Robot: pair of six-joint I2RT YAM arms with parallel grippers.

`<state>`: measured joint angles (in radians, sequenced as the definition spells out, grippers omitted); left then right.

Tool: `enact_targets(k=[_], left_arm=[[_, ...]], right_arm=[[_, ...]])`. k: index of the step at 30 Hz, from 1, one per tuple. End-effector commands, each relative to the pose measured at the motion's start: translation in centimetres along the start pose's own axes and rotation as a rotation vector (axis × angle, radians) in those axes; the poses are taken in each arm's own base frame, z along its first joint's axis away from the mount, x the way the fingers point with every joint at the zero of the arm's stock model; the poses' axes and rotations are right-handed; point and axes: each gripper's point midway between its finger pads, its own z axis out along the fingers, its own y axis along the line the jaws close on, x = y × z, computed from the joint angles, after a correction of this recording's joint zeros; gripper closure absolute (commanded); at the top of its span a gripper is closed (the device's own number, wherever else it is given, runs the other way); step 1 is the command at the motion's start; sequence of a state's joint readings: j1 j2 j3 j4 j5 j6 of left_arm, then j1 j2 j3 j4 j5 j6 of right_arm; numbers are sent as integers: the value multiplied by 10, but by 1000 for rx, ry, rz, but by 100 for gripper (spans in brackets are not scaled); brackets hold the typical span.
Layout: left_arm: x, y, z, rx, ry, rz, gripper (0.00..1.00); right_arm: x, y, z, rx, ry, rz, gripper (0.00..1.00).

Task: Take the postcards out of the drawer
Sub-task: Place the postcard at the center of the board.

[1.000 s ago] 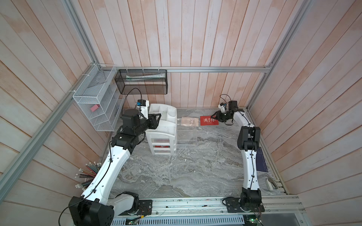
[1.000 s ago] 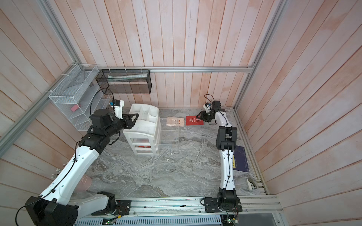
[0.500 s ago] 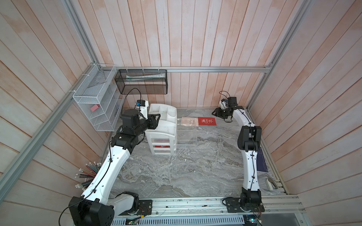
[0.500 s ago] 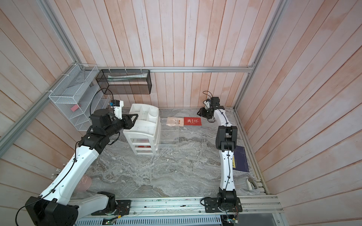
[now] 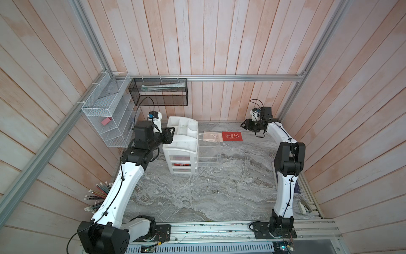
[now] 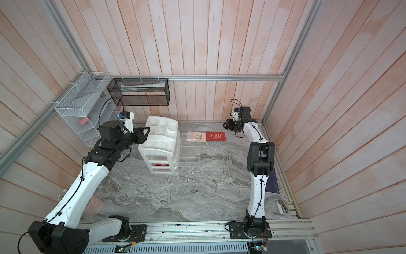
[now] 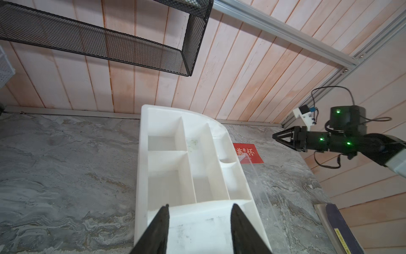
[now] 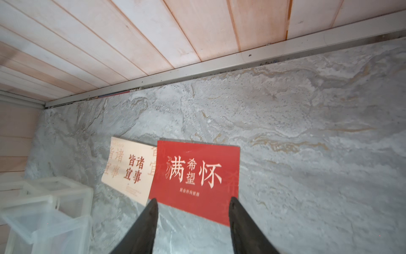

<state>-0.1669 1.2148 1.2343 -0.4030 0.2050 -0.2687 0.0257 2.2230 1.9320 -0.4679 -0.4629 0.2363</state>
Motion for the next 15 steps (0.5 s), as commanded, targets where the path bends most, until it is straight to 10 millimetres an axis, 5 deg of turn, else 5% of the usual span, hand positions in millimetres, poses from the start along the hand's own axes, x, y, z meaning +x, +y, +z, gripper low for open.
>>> enact_targets(k=[1,8,15], left_arm=[[-3,11,1,-58,15,10,52],[11,28,14,-120,44,30,54],[18,36,21,-144,66,41,57]], right_arm=[[1,36,-18,-85,-51,-55,47],[46,75,-45,-185,-85,-83,49],[104,102,-52,-247,-62,-115,51]])
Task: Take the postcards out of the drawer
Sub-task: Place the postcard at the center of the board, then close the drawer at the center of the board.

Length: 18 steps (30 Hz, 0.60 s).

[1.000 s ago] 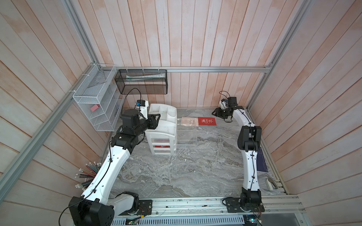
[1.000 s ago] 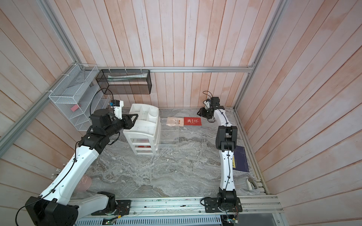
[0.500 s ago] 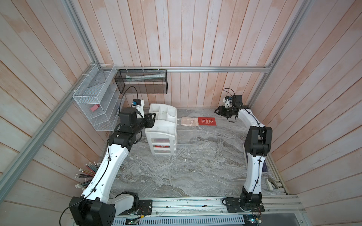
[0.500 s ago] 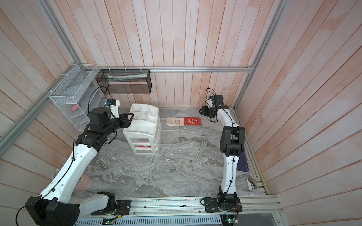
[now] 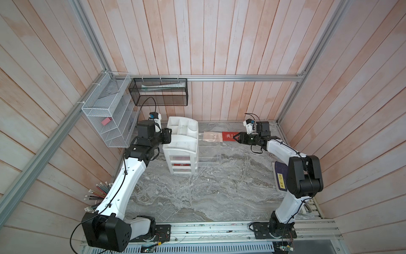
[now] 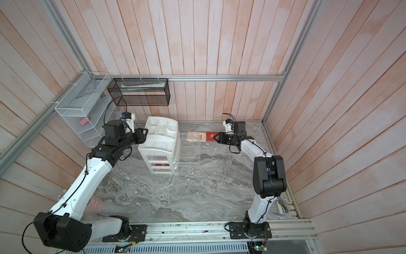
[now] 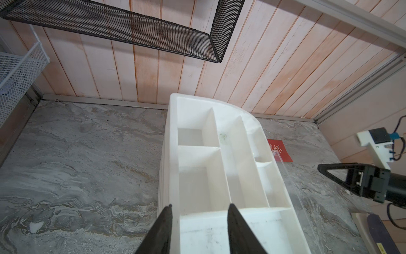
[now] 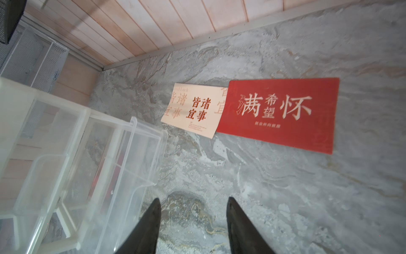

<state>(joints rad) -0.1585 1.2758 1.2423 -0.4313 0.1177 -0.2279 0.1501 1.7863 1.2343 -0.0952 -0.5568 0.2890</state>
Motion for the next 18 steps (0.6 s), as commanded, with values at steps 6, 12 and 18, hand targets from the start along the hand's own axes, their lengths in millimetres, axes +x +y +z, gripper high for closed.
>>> enact_targets(k=[6,12,18], left_arm=[[4,16,13,-55,53,18,61],[8,18,20,-54,82,9,65],[14,19,21,-53,93,2,69]], right_arm=[[22,35,-10,-74,-53,-43,52],[33,39,-8,-77,-40,-48,52],[40,44,1,-91,-13,-56,52]])
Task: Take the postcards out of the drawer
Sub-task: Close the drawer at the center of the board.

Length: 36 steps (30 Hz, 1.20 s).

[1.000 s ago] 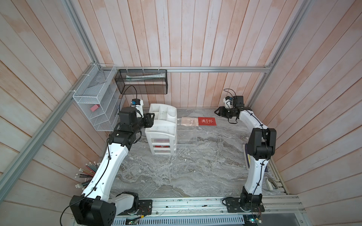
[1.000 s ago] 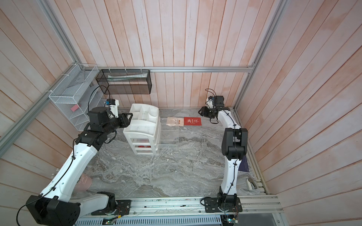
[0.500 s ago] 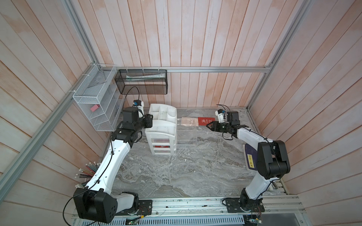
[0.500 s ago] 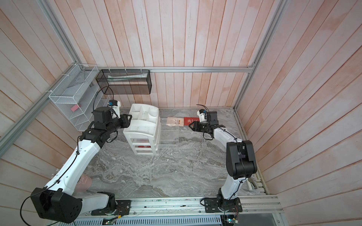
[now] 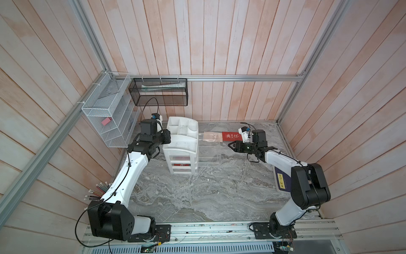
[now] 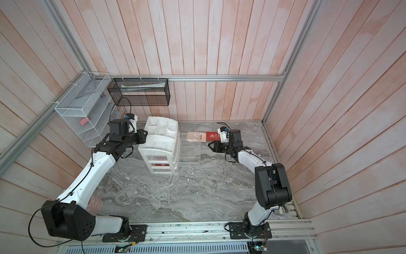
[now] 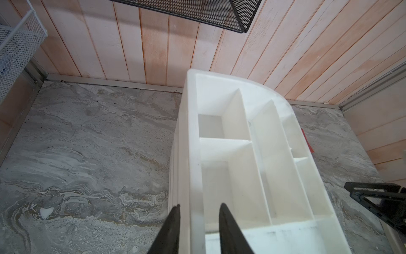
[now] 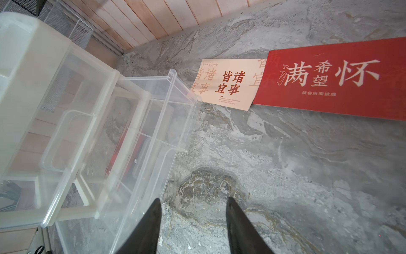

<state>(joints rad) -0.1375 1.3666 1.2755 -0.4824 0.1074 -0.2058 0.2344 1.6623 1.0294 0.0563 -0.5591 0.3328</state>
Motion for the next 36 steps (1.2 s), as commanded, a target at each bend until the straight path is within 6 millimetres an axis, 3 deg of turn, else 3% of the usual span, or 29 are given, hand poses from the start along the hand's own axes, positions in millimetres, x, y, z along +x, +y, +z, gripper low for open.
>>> enact_targets(k=[1,18,36], left_arm=[[-4,0,-3,0,-4,1,69],[0,1,-5,-4,8,-14,79],[3,-5,-2,38,16,-28,82]], right_arm=[[1,7,7,-20,-2,-20,52],[14,13,49,-63,65,-27,53],[21,65,80,-147,126,-99,53]])
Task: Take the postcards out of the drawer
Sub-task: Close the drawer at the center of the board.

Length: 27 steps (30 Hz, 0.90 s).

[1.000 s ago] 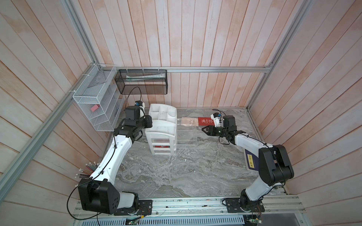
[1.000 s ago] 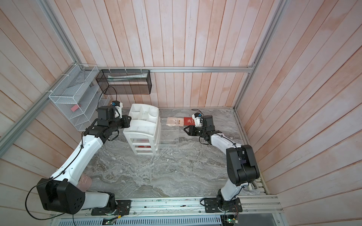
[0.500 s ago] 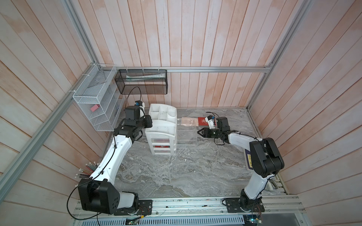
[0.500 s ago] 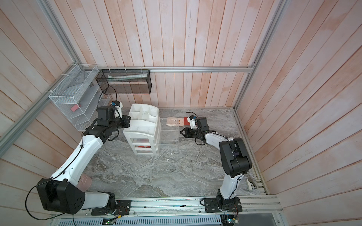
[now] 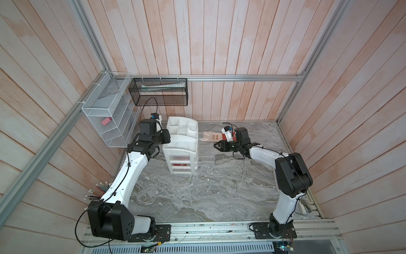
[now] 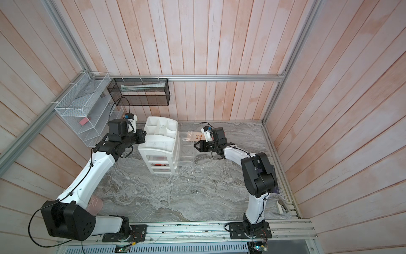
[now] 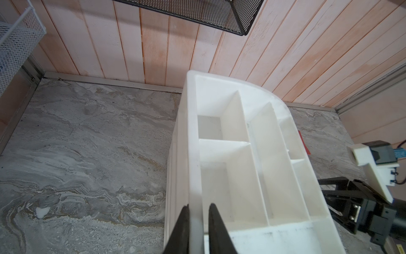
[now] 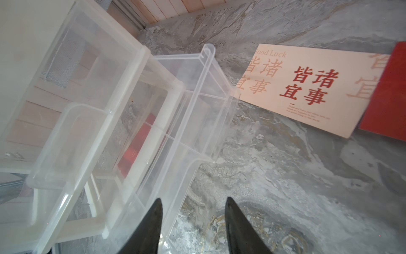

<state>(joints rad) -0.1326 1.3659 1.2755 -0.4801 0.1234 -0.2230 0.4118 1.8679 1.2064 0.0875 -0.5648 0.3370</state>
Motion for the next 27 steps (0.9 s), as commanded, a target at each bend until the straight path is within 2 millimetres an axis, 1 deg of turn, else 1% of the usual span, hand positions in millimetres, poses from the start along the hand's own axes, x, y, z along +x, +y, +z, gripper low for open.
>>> enact_targets(k=[1,6,13,27], left_arm=[[3,-4,-3,22,13,-7,82],[3,-5,-3,28,13,-8,82],[3,-5,-3,30,13,-8,83],[3,-8,-3,45,15,-17,84]], right_arm=[[5,10,11,-29,31,-14,53],[12,20,19,-48,46,-23,54],[15,31,33,-76,64,-28,54],[16,67,74,-169,90,-42,54]])
